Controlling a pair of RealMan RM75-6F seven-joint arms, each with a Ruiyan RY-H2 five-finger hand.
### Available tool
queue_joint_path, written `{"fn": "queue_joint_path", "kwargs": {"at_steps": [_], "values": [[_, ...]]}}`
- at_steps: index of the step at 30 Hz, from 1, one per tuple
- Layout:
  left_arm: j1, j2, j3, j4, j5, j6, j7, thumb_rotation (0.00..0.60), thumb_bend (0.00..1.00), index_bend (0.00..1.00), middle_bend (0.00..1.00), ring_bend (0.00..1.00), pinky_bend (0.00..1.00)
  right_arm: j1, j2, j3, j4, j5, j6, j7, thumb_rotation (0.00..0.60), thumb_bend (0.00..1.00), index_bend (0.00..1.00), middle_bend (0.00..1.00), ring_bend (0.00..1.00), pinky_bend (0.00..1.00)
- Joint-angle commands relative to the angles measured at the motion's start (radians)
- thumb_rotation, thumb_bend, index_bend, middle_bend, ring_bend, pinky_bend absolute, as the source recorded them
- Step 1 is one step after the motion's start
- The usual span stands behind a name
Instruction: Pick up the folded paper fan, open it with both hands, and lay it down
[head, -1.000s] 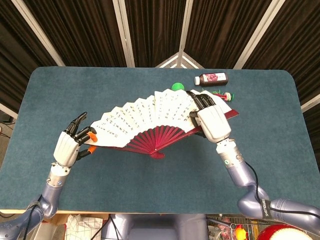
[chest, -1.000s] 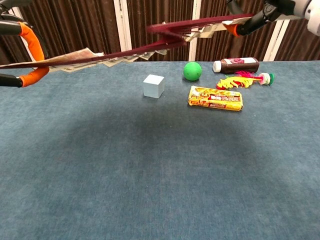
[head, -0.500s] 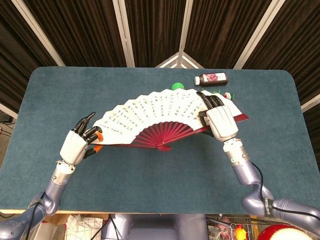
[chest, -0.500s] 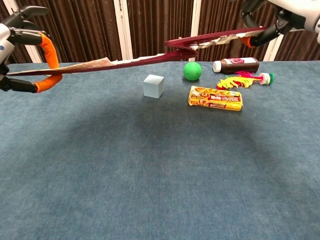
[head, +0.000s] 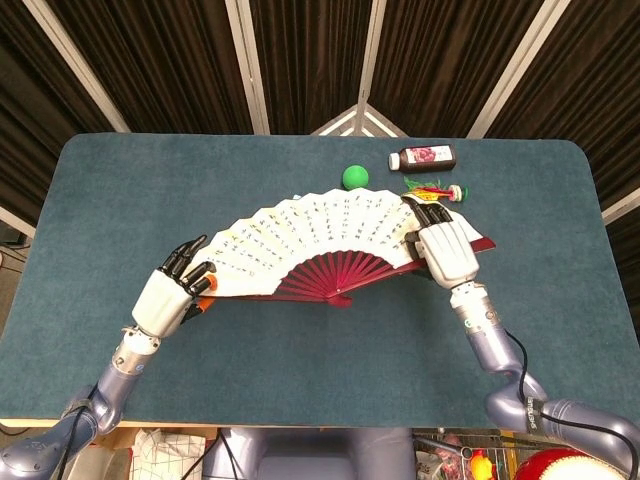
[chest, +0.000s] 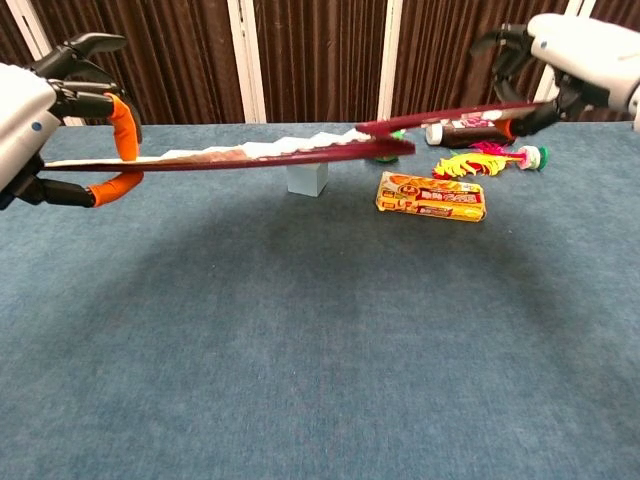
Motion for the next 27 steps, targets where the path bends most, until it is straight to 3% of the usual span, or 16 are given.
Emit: {"fn": "queue_joint_path", "kwargs": {"at_steps": [1, 3, 4, 7, 19, 27], "values": [[0.0, -0.001, 0.009, -0.001, 0.003, -0.005, 0.001, 0.6, 0.47, 0.5, 0.36, 0.06, 0.19, -0.004, -0.003, -0.016, 0.003, 0.024, -0.045, 0.005, 0.6, 0.47, 0.46, 0.13, 0.15, 0.15], [0.002, 0.005, 0.023, -0.007, 0.007, -0.023, -0.005, 0.6, 0.47, 0.35, 0.25, 0.02, 0.15, -0.003, 0.011, -0.021, -0.019, 0.05, -0.086, 0.001, 0.6, 0.46, 0.29, 0.11, 0.14, 0.13], [0.002, 0.009, 0.031, -0.012, 0.01, -0.036, -0.007, 0.6, 0.48, 0.25, 0.17, 0.0, 0.12, -0.002, 0.019, -0.021, -0.029, 0.06, -0.1, -0.004, 0.6, 0.44, 0.24, 0.1, 0.13, 0.12], [-0.001, 0.025, 0.056, -0.038, 0.022, -0.068, -0.021, 0.6, 0.48, 0.14, 0.03, 0.0, 0.09, 0.002, 0.034, -0.027, -0.043, 0.071, -0.118, -0.053, 0.6, 0.36, 0.15, 0.09, 0.13, 0.12], [0.013, 0.088, 0.082, -0.177, 0.029, -0.089, -0.017, 0.6, 0.48, 0.11, 0.0, 0.0, 0.06, 0.0, 0.027, -0.01, -0.066, 0.099, -0.089, -0.149, 0.6, 0.32, 0.08, 0.08, 0.13, 0.12], [0.038, 0.155, 0.083, -0.307, 0.031, -0.078, 0.062, 0.6, 0.48, 0.11, 0.0, 0.0, 0.05, -0.014, 0.036, 0.009, -0.049, 0.141, -0.062, -0.204, 0.6, 0.32, 0.08, 0.08, 0.13, 0.12]]}}
